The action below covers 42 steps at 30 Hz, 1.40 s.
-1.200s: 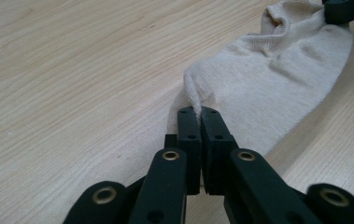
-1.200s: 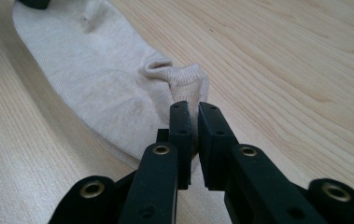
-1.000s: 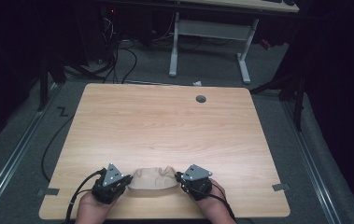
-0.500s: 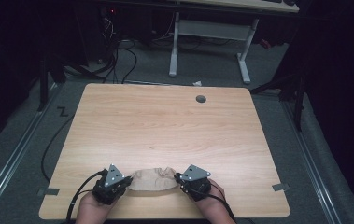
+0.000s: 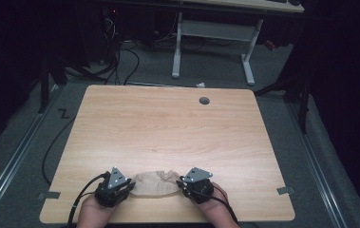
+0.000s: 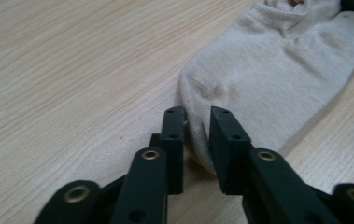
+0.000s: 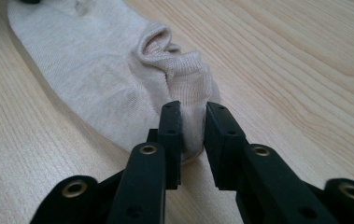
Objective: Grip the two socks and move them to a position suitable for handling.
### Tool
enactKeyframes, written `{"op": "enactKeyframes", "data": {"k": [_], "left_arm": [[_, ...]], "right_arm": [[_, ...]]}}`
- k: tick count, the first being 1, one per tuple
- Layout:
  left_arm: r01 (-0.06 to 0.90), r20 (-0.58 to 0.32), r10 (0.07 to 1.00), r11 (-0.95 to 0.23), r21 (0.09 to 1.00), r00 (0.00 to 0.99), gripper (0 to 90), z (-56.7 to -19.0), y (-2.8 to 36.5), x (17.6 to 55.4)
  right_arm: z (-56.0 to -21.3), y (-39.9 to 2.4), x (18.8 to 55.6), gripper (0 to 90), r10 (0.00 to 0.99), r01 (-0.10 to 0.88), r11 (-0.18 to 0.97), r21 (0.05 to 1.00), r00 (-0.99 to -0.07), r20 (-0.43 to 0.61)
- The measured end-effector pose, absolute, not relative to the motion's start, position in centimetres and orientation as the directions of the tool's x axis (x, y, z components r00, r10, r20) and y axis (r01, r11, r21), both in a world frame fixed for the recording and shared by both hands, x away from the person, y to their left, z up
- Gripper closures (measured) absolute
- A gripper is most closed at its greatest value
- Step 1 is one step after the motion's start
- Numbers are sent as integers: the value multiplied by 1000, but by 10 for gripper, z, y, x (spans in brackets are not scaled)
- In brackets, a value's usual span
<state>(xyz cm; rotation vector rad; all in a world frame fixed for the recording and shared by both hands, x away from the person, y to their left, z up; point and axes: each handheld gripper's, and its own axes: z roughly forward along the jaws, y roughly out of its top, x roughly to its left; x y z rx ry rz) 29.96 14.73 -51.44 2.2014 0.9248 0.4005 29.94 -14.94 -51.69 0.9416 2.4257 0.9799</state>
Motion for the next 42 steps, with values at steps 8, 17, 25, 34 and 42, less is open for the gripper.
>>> {"op": "enactKeyframes", "data": {"k": [8,17,25,34,42], "left_arm": [[498,8,729,-475,726,685,586,-512,148,300],[491,-18,751,-413,767,661,500,-504,156,302],[489,-30,769,-376,787,639,478,-500,168,307],[479,10,836,-324,816,549,444,-500,205,328],[509,-18,891,-243,826,454,440,-500,245,343]], "right_arm": [[-514,-152,300,698,700,443,518,732,-711,-64],[-503,-167,302,656,739,449,439,779,-673,-29],[-498,-189,311,629,788,463,377,802,-616,-15],[-504,-222,328,552,865,485,307,819,-501,-28],[-513,-255,334,530,920,518,247,819,-390,-31]]}}
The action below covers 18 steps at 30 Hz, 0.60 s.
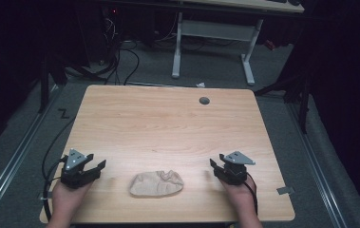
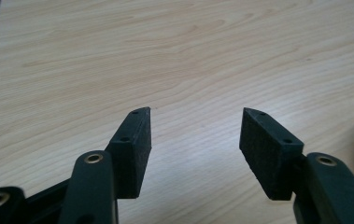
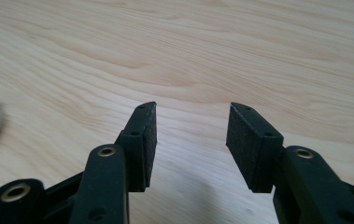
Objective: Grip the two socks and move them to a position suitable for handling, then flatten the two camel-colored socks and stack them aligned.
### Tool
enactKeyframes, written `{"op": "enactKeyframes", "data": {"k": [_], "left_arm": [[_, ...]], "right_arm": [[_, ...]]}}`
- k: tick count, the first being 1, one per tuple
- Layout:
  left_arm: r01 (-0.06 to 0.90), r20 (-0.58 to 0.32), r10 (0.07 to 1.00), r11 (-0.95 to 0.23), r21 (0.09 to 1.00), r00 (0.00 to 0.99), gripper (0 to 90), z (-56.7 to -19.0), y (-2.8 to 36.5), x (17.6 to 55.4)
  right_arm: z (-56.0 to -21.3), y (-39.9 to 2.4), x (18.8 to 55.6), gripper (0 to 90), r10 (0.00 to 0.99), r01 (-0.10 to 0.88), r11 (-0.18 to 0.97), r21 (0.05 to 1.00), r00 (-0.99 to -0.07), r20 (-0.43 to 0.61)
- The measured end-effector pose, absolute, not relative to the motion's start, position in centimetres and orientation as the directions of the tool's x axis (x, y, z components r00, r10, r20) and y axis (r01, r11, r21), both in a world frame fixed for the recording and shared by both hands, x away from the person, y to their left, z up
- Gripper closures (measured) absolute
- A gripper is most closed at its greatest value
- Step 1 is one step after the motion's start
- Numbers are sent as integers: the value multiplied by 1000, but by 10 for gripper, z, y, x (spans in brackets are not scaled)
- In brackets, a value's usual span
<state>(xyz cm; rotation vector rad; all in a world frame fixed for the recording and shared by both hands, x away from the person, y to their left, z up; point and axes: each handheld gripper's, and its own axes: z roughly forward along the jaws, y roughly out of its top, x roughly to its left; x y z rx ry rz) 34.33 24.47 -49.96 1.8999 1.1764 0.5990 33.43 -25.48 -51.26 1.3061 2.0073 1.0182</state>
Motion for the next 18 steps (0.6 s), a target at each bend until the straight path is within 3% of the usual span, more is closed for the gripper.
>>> {"op": "enactKeyframes", "data": {"k": [5,18], "left_arm": [[529,-35,897,-228,818,441,441,-502,249,347],[524,-10,868,-291,801,496,447,-506,236,346]], "right_arm": [[-515,-276,335,520,944,540,186,821,-329,3],[-515,-272,336,514,941,539,210,816,-338,-19]]}}
